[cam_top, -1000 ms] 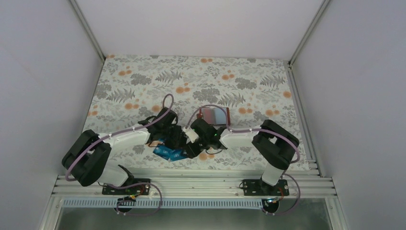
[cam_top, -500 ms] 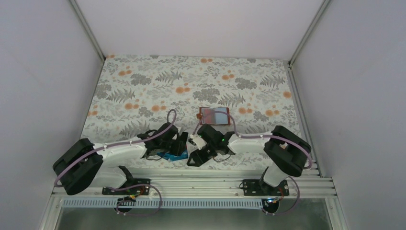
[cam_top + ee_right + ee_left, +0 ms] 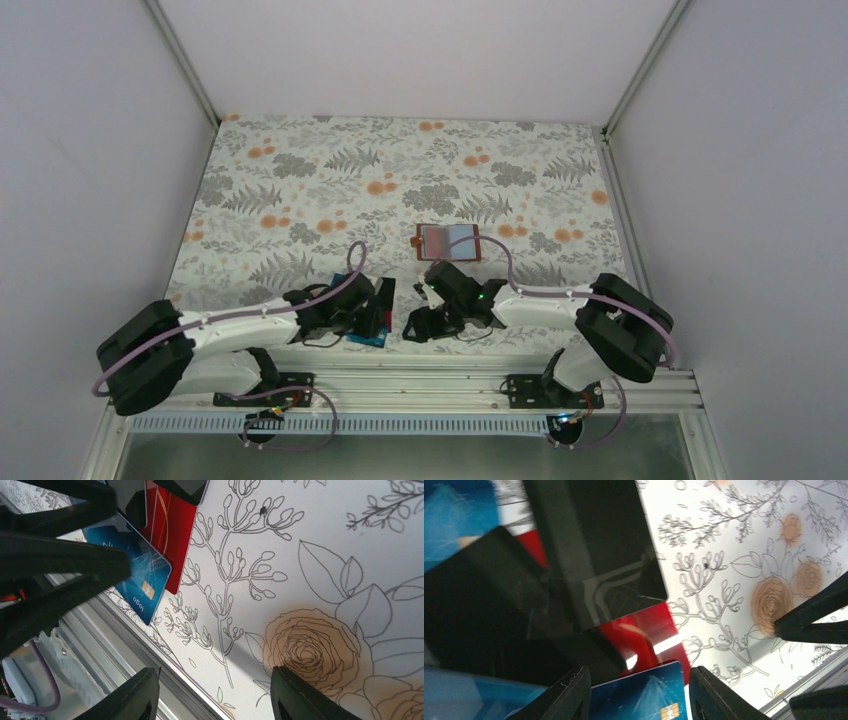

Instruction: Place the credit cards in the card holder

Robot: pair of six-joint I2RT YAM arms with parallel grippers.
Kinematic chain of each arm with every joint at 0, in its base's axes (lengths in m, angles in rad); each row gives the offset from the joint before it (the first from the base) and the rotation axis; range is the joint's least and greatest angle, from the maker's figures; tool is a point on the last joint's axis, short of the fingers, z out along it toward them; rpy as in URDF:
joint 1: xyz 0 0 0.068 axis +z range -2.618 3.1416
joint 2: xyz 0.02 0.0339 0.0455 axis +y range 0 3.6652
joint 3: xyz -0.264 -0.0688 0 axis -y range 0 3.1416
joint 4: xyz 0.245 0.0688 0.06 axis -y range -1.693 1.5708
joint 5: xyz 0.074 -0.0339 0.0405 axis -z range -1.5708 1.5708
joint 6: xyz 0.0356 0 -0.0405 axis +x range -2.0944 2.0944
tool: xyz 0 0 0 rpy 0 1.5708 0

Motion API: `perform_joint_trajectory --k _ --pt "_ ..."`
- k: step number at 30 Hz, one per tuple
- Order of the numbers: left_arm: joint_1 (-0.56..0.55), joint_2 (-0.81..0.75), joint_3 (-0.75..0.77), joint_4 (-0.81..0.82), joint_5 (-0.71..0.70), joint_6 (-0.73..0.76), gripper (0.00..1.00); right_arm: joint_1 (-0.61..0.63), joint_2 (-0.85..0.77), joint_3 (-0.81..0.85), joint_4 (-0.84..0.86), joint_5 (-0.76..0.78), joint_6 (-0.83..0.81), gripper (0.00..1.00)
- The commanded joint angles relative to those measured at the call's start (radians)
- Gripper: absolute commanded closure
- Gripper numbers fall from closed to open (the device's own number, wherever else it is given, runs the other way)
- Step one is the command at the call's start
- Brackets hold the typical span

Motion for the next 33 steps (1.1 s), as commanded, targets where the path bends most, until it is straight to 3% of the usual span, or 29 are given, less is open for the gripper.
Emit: perform_joint_trajectory --k 1,9,16,26,33 --pt "-0.011 -0.110 0.046 -0.188 -0.152 -0.061 0.47 -0.005 -0.031 -0.011 -0.028 0.035 0.044 0.42" --pt "-0.009 -0.011 0.125 -0.263 -0.221 -0.062 0.43 -0.004 -0.035 0.014 -0.044 0.036 0.037 0.42" --pt "-0.019 0.053 0.049 -0.217 -0.117 -0.145 0.44 0.011 -0.046 0.017 -0.028 -0.016 0.061 0.42" --pt "-0.167 0.057 0.043 -0.226 -0.092 -0.268 0.44 0.027 -0.076 -0.012 -0.048 -0.132 0.171 0.39" --pt "-0.211 0.052 0.053 -0.221 -0.120 -0.318 0.44 0.117 -0.042 -0.029 -0.007 -0.141 0.294 0.39"
